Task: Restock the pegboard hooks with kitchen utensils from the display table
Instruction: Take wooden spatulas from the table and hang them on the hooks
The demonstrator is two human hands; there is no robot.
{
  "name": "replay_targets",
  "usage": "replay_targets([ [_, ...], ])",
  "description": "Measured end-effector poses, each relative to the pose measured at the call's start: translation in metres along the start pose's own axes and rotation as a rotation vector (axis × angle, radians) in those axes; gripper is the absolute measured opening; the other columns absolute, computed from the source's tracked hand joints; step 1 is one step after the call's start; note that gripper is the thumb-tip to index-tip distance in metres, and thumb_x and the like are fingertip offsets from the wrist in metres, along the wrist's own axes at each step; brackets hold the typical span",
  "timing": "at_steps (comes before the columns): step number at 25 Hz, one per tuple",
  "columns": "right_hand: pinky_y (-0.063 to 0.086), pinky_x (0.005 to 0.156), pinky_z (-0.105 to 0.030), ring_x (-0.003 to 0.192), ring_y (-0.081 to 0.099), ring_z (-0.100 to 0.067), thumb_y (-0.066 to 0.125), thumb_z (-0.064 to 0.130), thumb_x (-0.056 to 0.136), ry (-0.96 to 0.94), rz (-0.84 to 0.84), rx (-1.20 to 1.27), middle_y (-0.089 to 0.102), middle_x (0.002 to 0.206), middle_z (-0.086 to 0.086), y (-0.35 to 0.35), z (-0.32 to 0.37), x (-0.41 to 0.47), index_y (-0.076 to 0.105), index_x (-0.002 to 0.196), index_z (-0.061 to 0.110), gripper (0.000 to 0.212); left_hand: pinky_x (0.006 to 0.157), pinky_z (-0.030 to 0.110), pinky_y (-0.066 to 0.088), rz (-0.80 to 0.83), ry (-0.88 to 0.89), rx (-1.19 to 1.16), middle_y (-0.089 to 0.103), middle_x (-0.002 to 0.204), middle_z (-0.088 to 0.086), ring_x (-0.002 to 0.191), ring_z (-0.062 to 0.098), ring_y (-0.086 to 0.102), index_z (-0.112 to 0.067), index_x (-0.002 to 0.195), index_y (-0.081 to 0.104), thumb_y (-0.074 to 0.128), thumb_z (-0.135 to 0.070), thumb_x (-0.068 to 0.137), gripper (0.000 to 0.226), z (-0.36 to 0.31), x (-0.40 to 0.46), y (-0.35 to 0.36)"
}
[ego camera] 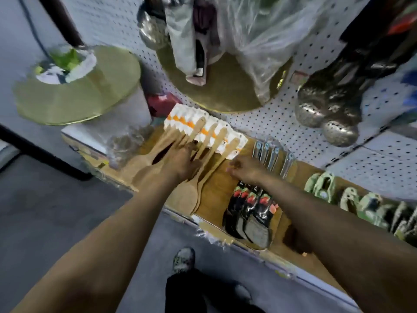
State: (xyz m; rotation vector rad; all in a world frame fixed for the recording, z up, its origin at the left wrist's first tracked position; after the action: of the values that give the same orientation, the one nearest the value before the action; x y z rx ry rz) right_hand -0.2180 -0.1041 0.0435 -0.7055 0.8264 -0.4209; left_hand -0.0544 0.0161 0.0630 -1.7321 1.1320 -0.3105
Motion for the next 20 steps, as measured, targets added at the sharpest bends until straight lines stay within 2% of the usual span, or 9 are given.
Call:
replay_targets([
  [3, 0.049, 0.1, -0.04, 0.108, 0.061, -0.024, 0.067, 0.04, 0.091, 0.243, 0.035, 0.32, 0.065, 0.112, -0.006, 0.038, -0.006, 0.046, 0.068, 0.116, 0.007, 0.041, 0.083, 0.028, 0.036, 0.113, 0.028, -0.043, 0.056, 0.134, 0.012, 0.12, 0.03, 0.052, -0.011, 0.134, 0.049, 0.06, -0.037, 0.092, 0.05, 0.024, 0.04, 0.028],
  [5, 0.056, 0.09, -0.039, 0.095, 0.064, -0.023, 0.071, 0.042, 0.086, 0.427, 0.033, 0.519, 0.068, 0.105, -0.008, 0.065, -0.009, 0.071, 0.068, 0.101, 0.012, 0.034, 0.079, 0.026, 0.033, 0.156, 0.037, -0.061, 0.059, 0.127, 0.01, 0.115, 0.029, 0.054, -0.013, 0.129, 0.052, 0.06, -0.037, 0.092, 0.045, 0.043, 0.061, 0.043],
  [7, 0.058, 0.076, -0.033, 0.087, 0.064, -0.022, 0.072, 0.04, 0.087, 0.533, 0.005, 0.586, 0.065, 0.092, -0.006, 0.085, -0.006, 0.09, 0.06, 0.08, 0.02, 0.024, 0.078, 0.026, 0.035, 0.181, 0.026, -0.108, 0.061, 0.121, 0.01, 0.111, 0.028, 0.056, -0.011, 0.124, 0.054, 0.061, -0.034, 0.091, 0.041, 0.059, 0.074, 0.052],
  [8, 0.059, 0.077, -0.034, 0.087, 0.066, -0.024, 0.071, 0.039, 0.088, 0.566, -0.019, 0.603, 0.066, 0.091, -0.006, 0.093, -0.004, 0.097, 0.057, 0.075, 0.021, 0.026, 0.079, 0.027, 0.038, 0.183, 0.022, -0.132, 0.061, 0.119, 0.01, 0.11, 0.028, 0.056, -0.01, 0.123, 0.054, 0.062, -0.032, 0.091, 0.039, 0.065, 0.079, 0.055],
  [11, 0.061, 0.08, -0.04, 0.088, 0.071, -0.028, 0.07, 0.037, 0.087, 0.635, -0.068, 0.582, 0.072, 0.096, -0.013, 0.105, -0.003, 0.111, 0.057, 0.073, 0.016, 0.029, 0.089, 0.032, 0.047, 0.167, 0.048, -0.215, 0.064, 0.115, 0.009, 0.109, 0.025, 0.059, -0.009, 0.12, 0.057, 0.066, -0.027, 0.09, 0.037, 0.073, 0.083, 0.061],
  [13, 0.06, 0.082, -0.04, 0.088, 0.071, -0.027, 0.071, 0.036, 0.085, 0.683, -0.071, 0.576, 0.072, 0.093, -0.012, 0.109, -0.008, 0.111, 0.06, 0.075, 0.013, 0.027, 0.092, 0.033, 0.049, 0.176, 0.069, -0.255, 0.067, 0.113, 0.007, 0.107, 0.021, 0.061, -0.011, 0.12, 0.059, 0.068, -0.026, 0.088, 0.036, 0.074, 0.083, 0.066],
  [16, 0.062, 0.081, -0.04, 0.084, 0.073, -0.023, 0.078, 0.027, 0.078, 0.749, -0.17, 0.8, 0.075, 0.087, -0.008, 0.109, -0.019, 0.101, 0.071, 0.088, 0.01, 0.022, 0.095, 0.032, 0.049, 0.217, 0.062, -0.272, 0.066, 0.115, 0.005, 0.109, 0.02, 0.061, -0.013, 0.122, 0.059, 0.068, -0.027, 0.088, 0.038, 0.072, 0.084, 0.075],
  [18, 0.062, 0.078, -0.04, 0.081, 0.073, -0.022, 0.079, 0.021, 0.08, 0.744, -0.261, 0.882, 0.075, 0.087, -0.008, 0.105, -0.026, 0.09, 0.069, 0.085, 0.015, 0.012, 0.096, 0.03, 0.047, 0.251, 0.048, -0.268, 0.065, 0.118, 0.004, 0.112, 0.02, 0.06, -0.014, 0.124, 0.058, 0.067, -0.029, 0.088, 0.04, 0.069, 0.085, 0.081],
  [20, 0.062, 0.078, -0.043, 0.079, 0.073, -0.023, 0.08, 0.021, 0.081, 0.717, -0.347, 0.846, 0.074, 0.084, -0.006, 0.098, -0.032, 0.08, 0.063, 0.075, 0.022, 0.018, 0.097, 0.03, 0.046, 0.278, 0.045, -0.279, 0.065, 0.119, 0.003, 0.113, 0.019, 0.059, -0.014, 0.126, 0.058, 0.067, -0.031, 0.089, 0.042, 0.064, 0.086, 0.087],
])
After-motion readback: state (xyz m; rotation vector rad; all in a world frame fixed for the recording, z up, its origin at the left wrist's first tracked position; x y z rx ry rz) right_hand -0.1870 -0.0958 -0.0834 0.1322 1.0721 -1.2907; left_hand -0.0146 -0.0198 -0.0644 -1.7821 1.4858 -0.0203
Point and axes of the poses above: each hand's wrist, its own x-axis towards the middle knuckle, its own y-axis out of the palm, z = x × y, the point moved 5 cm from there along x, towards the middle knuckle
